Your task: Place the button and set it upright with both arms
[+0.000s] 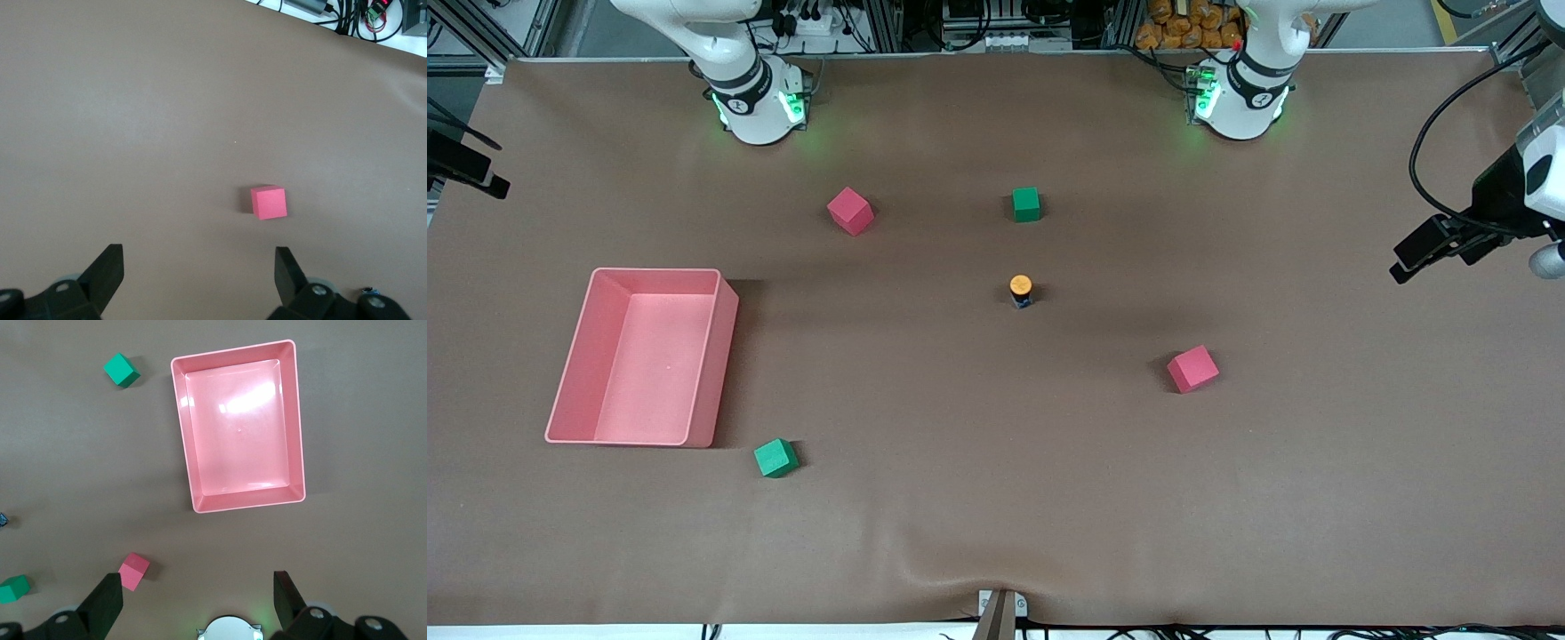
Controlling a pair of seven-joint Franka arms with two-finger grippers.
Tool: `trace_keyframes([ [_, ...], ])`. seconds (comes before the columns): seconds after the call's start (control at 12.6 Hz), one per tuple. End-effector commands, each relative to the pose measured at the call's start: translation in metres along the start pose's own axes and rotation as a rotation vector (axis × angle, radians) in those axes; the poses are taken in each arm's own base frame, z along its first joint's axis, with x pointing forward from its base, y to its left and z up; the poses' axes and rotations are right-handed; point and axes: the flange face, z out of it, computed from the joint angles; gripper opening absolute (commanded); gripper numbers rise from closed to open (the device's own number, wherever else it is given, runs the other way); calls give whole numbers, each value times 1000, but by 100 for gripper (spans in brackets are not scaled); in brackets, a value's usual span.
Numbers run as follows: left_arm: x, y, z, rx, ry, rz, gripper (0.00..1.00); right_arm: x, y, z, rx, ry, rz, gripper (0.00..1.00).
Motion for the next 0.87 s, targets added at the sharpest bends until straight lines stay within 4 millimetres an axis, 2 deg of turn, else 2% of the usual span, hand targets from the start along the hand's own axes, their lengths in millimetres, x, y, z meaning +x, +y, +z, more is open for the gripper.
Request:
trace_keyframes([
  [0.0,3,3,1,-10,-28,8,100,1,-1,0,-13,-6,3,100],
  [0.24,2,17,1,-15,-25,26,100,1,0,0,-13,-4,4,100],
  [0.63,18,18,5,-13,-35,91,100,1,0,-1,-14,0,5,100],
  [0.79,24,13,-8,-22,-6,173,100,1,-1,-1,-15,0,3,100],
])
